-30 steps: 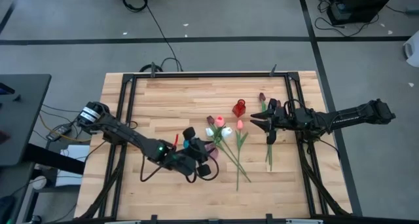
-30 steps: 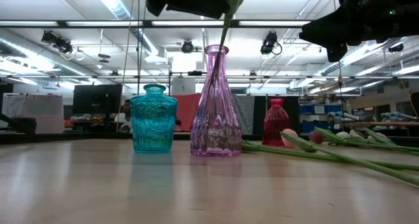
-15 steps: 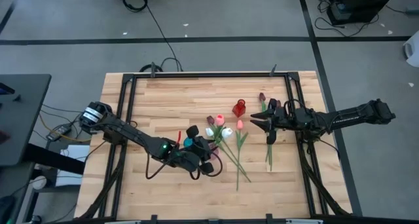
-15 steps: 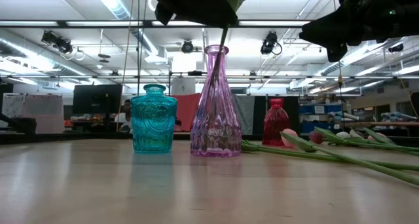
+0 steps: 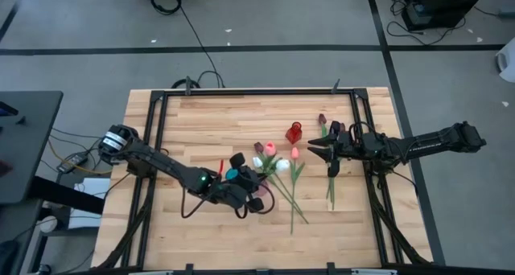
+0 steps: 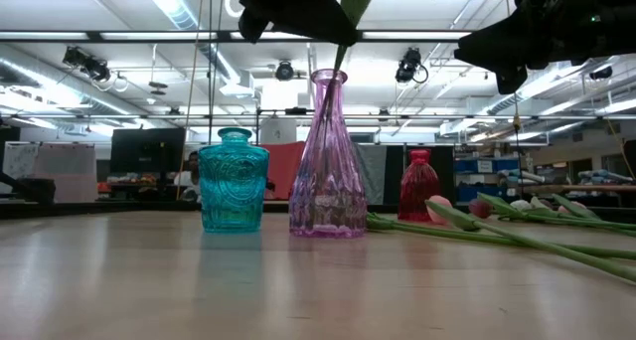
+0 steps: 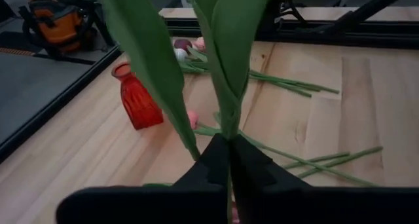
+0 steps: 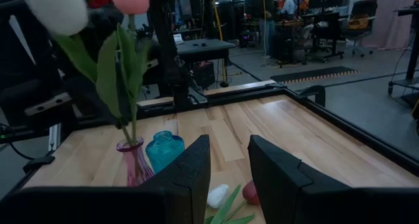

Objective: Sort flowers into vase by color
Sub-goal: Put the left white tulip into the blue vase

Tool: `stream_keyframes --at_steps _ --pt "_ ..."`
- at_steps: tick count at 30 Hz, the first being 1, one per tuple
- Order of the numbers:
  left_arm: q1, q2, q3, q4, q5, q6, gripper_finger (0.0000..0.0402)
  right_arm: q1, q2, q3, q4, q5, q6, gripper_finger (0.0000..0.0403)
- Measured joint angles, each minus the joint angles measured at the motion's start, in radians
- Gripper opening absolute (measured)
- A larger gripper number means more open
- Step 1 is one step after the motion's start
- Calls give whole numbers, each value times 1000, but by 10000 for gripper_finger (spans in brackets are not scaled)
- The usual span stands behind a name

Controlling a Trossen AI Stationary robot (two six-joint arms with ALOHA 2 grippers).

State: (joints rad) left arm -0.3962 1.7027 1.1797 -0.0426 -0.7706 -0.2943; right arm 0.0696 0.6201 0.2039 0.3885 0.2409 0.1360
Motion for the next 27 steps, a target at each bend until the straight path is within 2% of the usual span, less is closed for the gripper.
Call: stream_keyframes --at_steps 9,15,24,27 --pt "-25 -28 0 52 27 36 8 0 0 0 0 0 0 118" --pt "-52 -104 0 51 23 65 8 0 0 0 0 -8 1 118" --pt "-106 -247 0 48 15 192 8 0 0 0 0 -8 1 118" --pt "-127 -304 0 -7 8 210 8 0 0 0 0 -8 1 118"
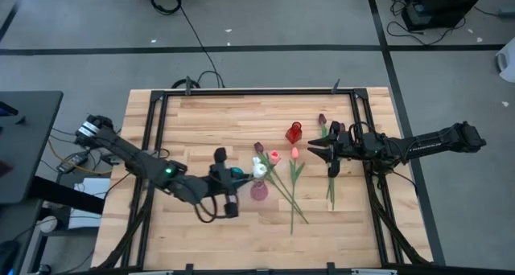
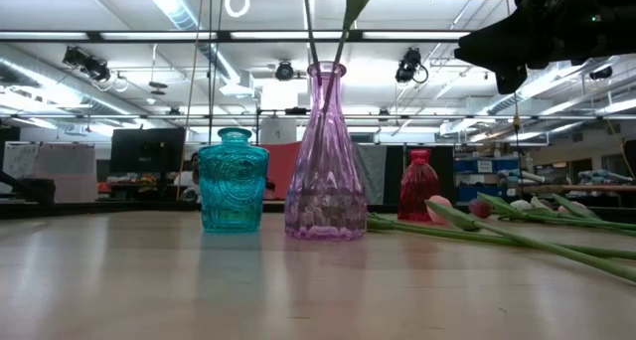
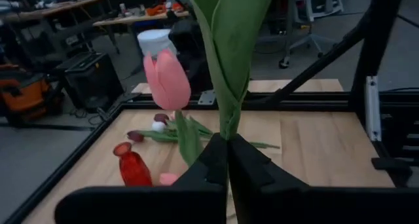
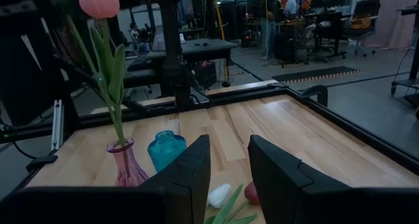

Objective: Sort flowers into vase by color
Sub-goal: Put the left white tulip into the blue vase

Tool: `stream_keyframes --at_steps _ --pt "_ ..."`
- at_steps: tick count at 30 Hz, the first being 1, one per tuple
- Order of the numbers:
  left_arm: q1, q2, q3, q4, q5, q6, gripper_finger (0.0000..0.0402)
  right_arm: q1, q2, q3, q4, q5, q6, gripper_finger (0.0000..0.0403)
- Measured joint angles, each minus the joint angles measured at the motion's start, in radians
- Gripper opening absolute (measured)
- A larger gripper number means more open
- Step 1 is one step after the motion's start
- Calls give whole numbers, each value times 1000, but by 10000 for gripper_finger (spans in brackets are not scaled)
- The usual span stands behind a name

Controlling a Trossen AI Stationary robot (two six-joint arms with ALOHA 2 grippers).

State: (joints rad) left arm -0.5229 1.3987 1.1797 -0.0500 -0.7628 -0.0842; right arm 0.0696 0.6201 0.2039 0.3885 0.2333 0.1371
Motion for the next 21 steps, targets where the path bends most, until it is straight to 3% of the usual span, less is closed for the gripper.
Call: stream_keyframes --at_steps 10,21 --pt "-47 -216 -28 -215 -33 -25 8 0 9 0 -1 0 -10 118" --pt "6 -310 -281 29 -46 -33 8 -20 36 0 0 30 -28 118"
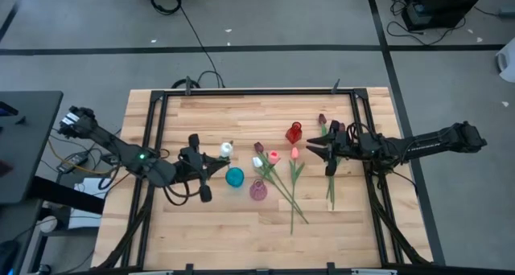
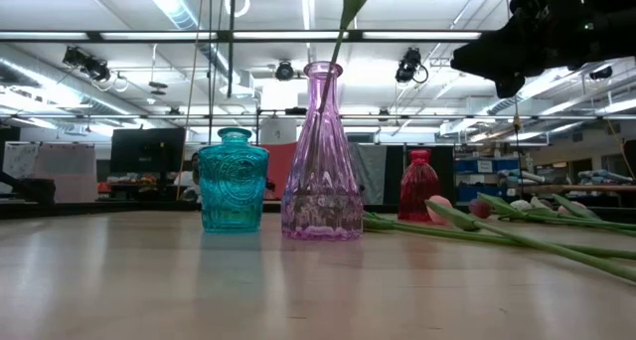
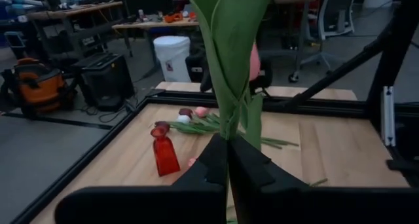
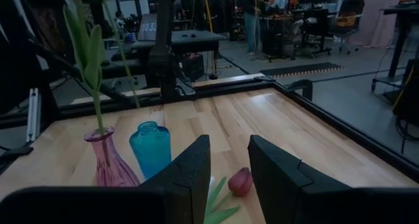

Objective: Sort flowers into vase by color
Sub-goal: Put the left white tulip into the blue vase

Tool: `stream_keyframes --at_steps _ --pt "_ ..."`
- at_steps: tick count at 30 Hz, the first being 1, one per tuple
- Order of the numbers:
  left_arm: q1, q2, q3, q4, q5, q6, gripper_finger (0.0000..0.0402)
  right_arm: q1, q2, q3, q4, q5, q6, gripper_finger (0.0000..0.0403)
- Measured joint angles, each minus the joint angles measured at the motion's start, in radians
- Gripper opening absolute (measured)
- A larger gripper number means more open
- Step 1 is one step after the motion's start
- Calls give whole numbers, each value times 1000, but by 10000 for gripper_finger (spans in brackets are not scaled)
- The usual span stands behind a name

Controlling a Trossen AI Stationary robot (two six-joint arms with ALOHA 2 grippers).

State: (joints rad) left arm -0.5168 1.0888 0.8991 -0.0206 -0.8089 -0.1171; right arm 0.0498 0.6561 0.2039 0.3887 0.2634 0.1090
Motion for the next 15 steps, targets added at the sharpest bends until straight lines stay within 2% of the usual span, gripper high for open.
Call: stream_keyframes --at_steps 10,15 --pt "10 -6 -161 230 4 0 8 0 7 0 -1 3 3 118" --pt "29 -6 -224 294 1 0 8 0 7 0 -1 3 4 118"
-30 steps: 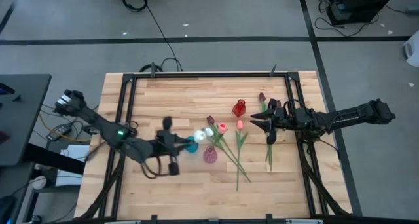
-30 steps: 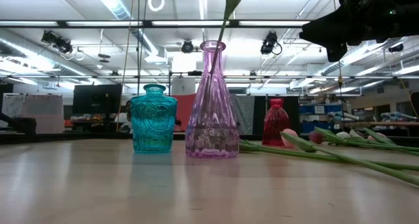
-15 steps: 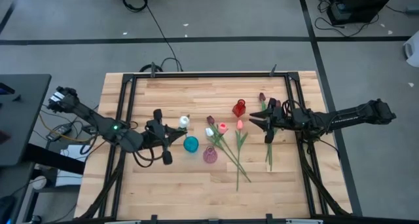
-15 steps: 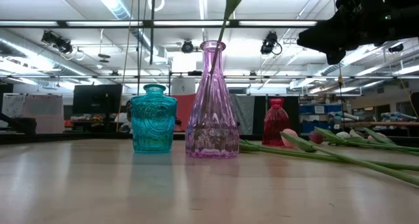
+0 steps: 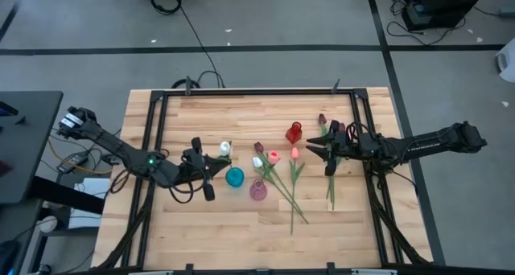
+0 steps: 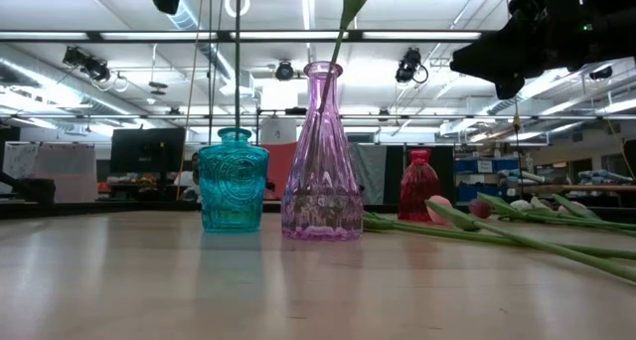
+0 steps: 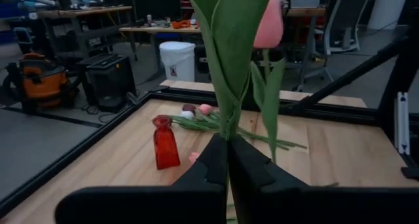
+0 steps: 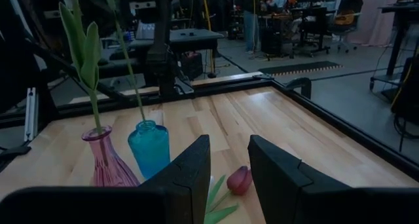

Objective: Sort flowers into vase by color
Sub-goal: Put the left white tulip into the blue vase

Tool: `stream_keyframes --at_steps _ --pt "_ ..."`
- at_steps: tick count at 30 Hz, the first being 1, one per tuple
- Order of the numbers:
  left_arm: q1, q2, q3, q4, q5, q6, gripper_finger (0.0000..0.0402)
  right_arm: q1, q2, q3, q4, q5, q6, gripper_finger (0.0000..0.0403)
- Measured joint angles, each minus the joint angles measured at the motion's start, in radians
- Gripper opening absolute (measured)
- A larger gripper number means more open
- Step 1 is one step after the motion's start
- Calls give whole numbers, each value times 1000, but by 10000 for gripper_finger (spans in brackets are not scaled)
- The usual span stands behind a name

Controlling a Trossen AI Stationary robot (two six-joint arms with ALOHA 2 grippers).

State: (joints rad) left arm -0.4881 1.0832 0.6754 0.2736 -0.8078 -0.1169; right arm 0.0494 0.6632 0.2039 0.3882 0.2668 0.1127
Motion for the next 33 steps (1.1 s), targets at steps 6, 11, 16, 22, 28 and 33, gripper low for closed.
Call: stream_keyframes --at_steps 6,11,16,22,28,33 --pt "10 0 -58 23 0 -37 8 0 0 0 0 0 0 118" --pt "10 3 -116 31 -8 -76 8 0 0 0 0 0 0 118" --pt "10 3 -186 108 -33 -54 8 0 0 0 0 0 0 118" --pt "29 3 -208 85 -48 9 8 0 0 0 0 0 1 118" --pt "92 3 -209 46 -51 82 8 0 0 0 0 0 1 118" --pt "170 3 -209 36 -50 110 8 0 0 0 0 0 1 118"
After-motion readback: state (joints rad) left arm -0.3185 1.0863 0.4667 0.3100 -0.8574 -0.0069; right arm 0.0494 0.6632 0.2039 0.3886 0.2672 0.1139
